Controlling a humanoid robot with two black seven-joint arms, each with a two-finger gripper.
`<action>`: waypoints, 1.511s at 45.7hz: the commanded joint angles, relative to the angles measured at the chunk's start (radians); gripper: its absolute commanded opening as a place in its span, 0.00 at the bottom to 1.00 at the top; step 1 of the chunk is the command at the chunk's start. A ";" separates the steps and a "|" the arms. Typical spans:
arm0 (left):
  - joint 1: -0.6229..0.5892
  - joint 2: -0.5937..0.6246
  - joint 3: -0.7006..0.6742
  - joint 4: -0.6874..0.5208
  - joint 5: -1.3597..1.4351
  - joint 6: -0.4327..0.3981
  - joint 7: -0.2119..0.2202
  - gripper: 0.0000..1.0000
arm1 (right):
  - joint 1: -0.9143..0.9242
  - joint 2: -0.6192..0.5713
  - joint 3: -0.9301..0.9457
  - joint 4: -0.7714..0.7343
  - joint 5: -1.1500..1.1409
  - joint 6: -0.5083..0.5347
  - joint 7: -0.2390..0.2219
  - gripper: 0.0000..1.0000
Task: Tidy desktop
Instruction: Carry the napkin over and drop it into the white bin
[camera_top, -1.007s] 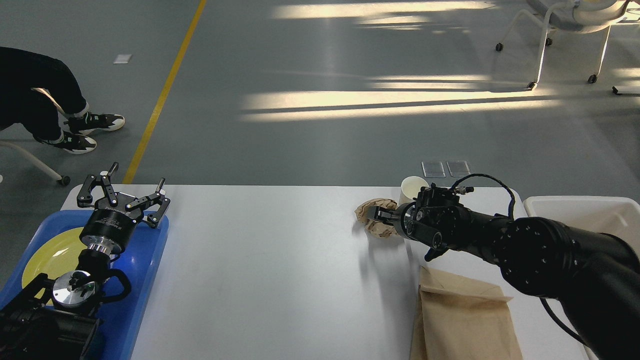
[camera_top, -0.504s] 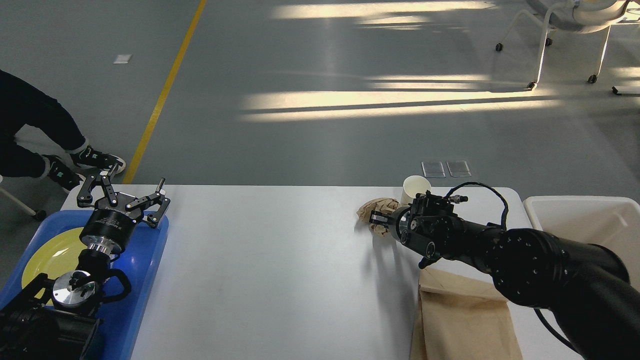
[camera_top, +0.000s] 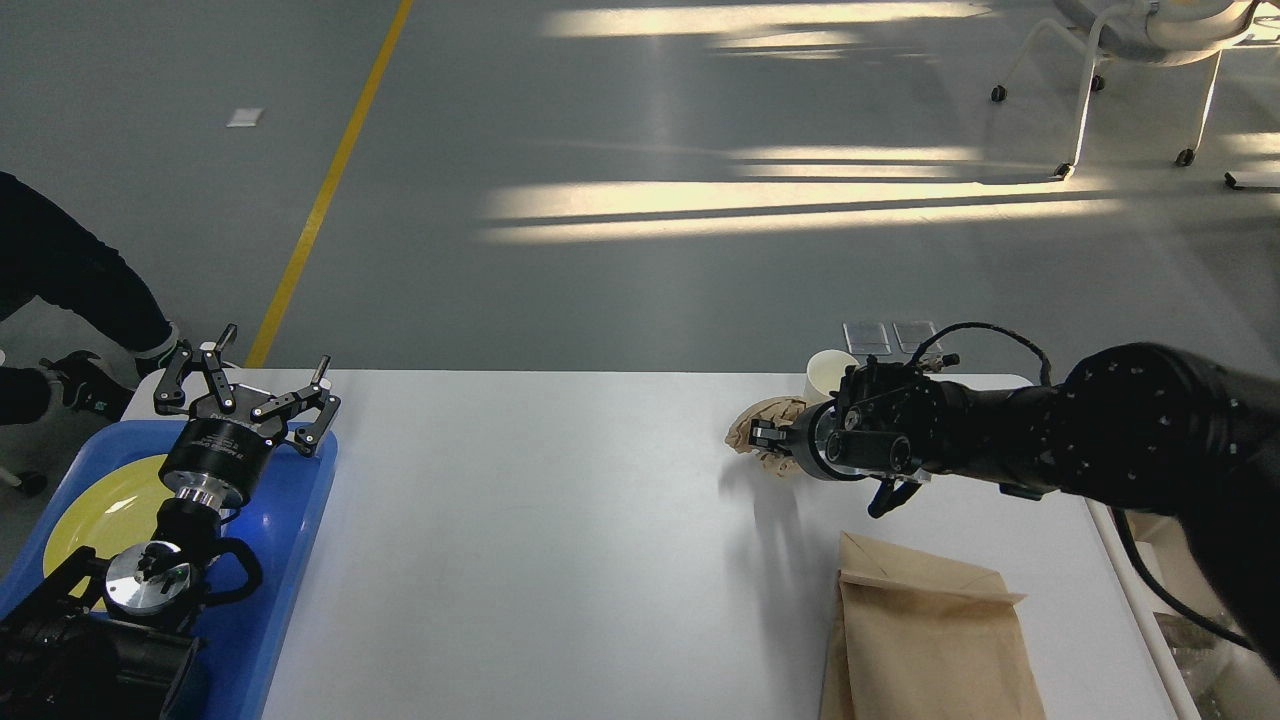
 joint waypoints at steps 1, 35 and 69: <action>0.000 0.000 0.000 0.000 0.000 0.000 0.000 0.96 | 0.194 -0.119 0.004 0.181 0.000 0.011 0.005 0.00; 0.000 0.000 0.000 0.000 0.000 0.000 0.000 0.96 | 0.693 -0.524 0.033 0.321 -0.005 0.522 0.002 0.00; 0.000 0.000 0.000 0.000 0.000 0.000 0.000 0.96 | -0.054 -0.720 0.050 -0.313 -0.005 0.273 -0.002 0.00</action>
